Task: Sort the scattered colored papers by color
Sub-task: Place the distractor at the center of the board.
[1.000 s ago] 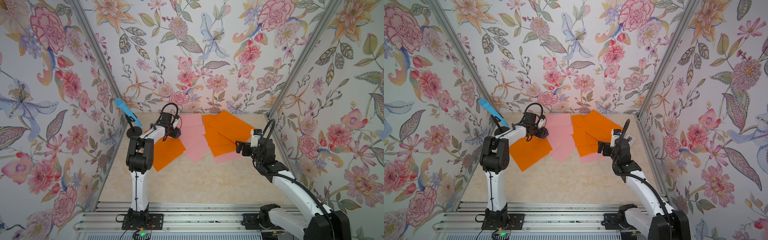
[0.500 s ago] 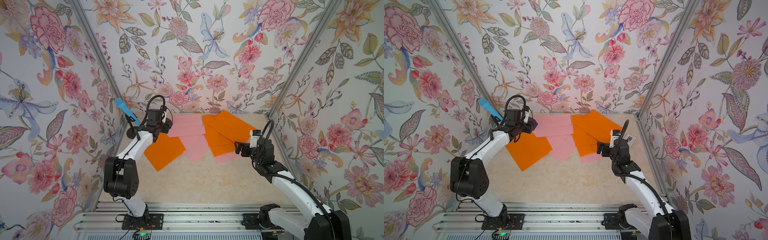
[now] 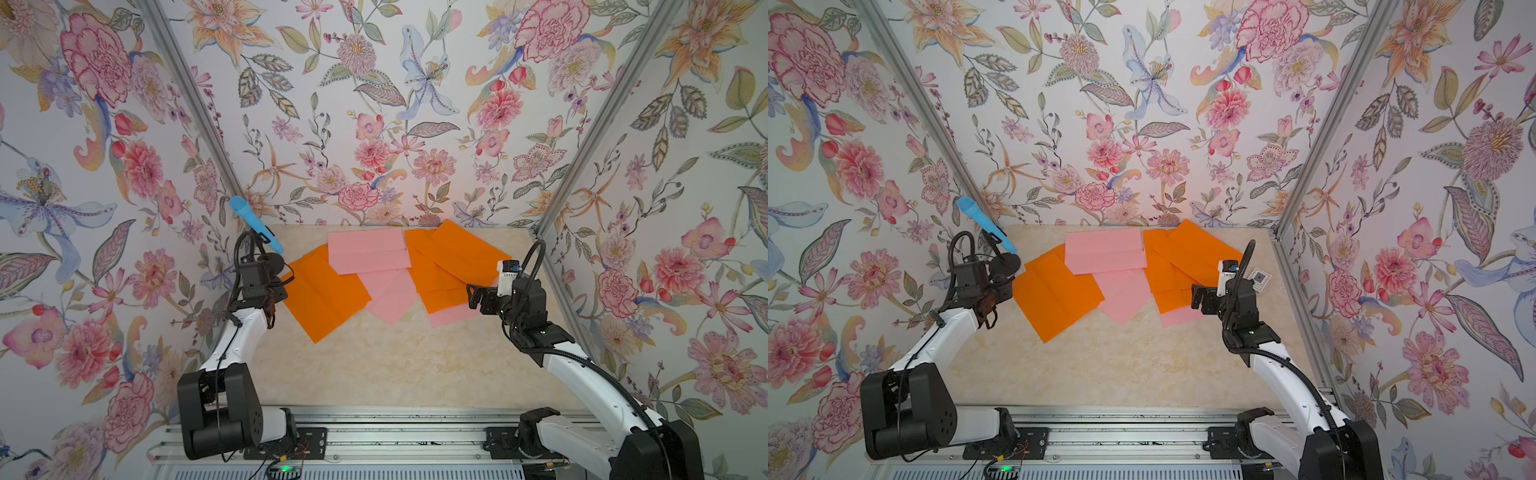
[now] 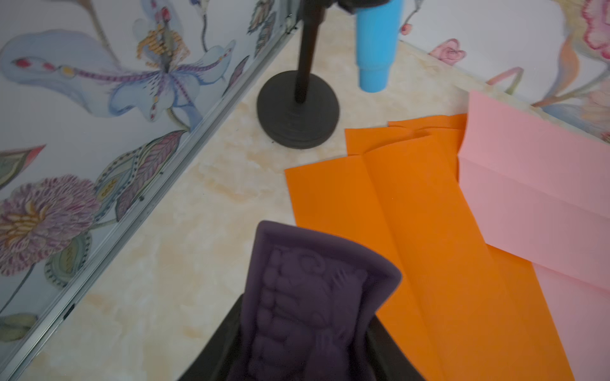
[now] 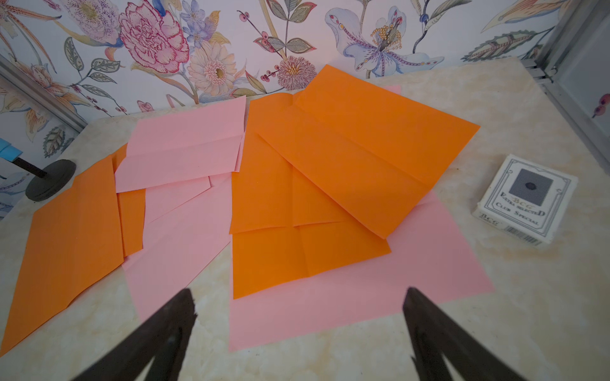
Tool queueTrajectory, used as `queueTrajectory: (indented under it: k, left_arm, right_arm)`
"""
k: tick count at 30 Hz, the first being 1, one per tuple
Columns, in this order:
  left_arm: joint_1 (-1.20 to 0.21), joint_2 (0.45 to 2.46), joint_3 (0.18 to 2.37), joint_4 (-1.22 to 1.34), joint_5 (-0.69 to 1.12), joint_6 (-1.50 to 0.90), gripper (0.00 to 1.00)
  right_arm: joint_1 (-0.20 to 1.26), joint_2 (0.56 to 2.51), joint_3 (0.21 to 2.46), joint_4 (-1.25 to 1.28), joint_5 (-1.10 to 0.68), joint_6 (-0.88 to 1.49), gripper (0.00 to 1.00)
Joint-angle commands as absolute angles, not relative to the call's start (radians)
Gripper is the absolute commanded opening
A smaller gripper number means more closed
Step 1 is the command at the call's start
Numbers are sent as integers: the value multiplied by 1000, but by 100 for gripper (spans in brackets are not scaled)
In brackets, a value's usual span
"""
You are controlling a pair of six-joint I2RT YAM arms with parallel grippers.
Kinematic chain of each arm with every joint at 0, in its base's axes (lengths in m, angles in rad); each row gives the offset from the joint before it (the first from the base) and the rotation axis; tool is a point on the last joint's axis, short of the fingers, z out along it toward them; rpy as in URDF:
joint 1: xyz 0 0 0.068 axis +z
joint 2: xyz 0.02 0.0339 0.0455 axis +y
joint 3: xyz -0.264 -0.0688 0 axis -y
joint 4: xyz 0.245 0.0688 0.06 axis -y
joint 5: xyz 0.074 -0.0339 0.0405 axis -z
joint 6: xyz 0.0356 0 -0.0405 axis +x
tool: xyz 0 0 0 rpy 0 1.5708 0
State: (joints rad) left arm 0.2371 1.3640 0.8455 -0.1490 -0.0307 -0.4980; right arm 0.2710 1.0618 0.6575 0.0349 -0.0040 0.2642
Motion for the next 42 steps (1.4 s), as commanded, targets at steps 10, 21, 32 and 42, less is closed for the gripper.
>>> queueTrajectory:
  k: [10, 21, 32, 42]
  left_arm:
    - [378, 1708, 1025, -110, -110, -655, 50]
    - [391, 1976, 1342, -246, -115, -621, 53]
    - [393, 2056, 1421, -277, -52, -607, 62]
    - [377, 1901, 1397, -269, -22, -585, 100]
  right_arm:
    - [282, 1032, 655, 25, 7, 271, 100]
    - [284, 1010, 644, 11, 28, 267, 100]
    - [285, 1033, 640, 26, 26, 268, 100]
    - [284, 1069, 637, 50, 17, 277, 100]
